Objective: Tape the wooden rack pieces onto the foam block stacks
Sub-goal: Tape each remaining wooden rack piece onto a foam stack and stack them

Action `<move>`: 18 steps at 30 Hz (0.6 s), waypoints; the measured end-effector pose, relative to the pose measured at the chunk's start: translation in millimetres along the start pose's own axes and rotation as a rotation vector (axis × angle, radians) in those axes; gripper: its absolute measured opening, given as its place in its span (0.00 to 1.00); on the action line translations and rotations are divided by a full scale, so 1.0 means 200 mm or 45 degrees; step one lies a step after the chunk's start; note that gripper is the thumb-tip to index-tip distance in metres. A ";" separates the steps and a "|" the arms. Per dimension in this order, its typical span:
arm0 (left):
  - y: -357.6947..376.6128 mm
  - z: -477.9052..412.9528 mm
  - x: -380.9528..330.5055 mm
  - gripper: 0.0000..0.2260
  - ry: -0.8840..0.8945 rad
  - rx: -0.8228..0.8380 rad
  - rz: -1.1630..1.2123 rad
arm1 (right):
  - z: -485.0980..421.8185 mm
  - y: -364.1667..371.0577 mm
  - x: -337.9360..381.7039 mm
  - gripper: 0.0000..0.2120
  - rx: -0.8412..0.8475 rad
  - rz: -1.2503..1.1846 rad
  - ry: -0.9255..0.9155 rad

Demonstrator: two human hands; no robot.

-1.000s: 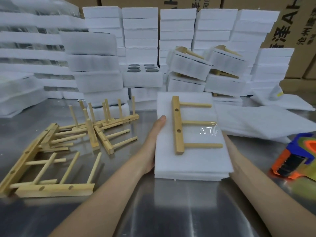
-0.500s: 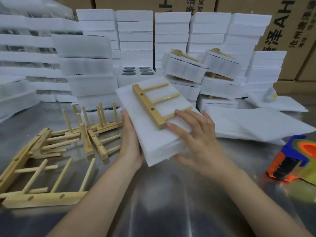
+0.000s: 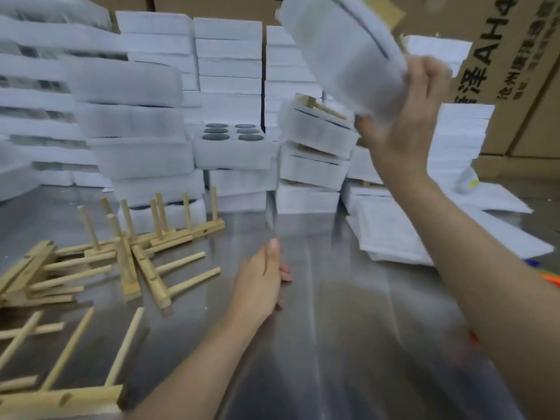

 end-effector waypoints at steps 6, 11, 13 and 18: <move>0.01 -0.02 0.02 0.20 0.006 -0.040 -0.071 | -0.34 0.42 -0.33 0.33 0.373 0.390 0.316; 0.01 -0.04 0.03 0.21 0.049 -0.075 -0.114 | -0.27 0.61 -0.54 0.37 0.627 0.665 0.467; 0.01 -0.04 0.04 0.22 0.069 -0.074 -0.152 | -0.24 0.62 -0.59 0.40 0.641 0.677 0.496; 0.01 -0.05 0.05 0.21 0.015 -0.071 -0.098 | -0.22 0.55 -0.51 0.39 0.770 0.496 0.569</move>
Point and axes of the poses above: each hand's wrist, its own z-axis away from the middle knuckle, its own y-axis out of the palm, x = y × z, the point moved 5 cm from there along -z, towards the middle knuckle, and after that the axes turned 11 degrees about -z, right-handed, at the moved point
